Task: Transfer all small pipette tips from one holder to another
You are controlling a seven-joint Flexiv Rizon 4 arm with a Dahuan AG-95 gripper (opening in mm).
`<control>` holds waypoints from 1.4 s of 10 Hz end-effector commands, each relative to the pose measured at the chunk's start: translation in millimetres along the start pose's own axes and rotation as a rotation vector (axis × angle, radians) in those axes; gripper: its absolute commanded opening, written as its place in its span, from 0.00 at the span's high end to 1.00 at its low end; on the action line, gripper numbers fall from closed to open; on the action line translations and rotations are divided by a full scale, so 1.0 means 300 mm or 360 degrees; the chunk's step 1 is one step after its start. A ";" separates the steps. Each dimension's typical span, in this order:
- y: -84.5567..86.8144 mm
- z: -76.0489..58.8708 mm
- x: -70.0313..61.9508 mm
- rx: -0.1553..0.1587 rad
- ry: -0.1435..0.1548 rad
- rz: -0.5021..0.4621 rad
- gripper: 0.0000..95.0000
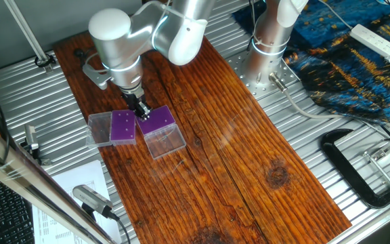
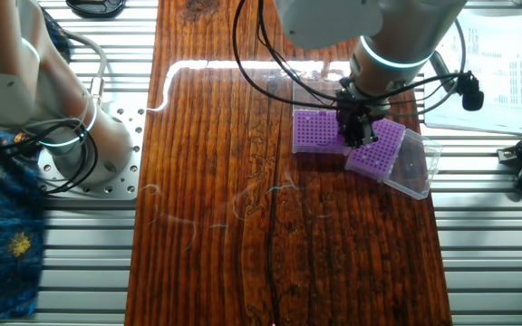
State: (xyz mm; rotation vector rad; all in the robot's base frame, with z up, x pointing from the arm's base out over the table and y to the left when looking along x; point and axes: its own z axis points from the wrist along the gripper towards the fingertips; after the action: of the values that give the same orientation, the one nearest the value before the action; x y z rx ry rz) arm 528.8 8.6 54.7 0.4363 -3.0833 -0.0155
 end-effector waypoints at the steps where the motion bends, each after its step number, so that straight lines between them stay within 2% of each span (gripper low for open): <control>1: 0.001 0.003 0.000 0.0001 -0.0001 0.0001 1.00; 8: 0.001 0.000 -0.001 0.0001 -0.0005 -0.0010 1.00; 11: 0.001 -0.037 -0.001 0.0002 0.0007 -0.0013 1.00; 14: -0.006 -0.097 -0.007 0.0005 0.0023 -0.0029 1.00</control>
State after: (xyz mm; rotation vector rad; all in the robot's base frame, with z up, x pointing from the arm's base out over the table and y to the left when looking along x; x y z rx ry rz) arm 534.0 5.5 88.4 0.4678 -3.0666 -0.0078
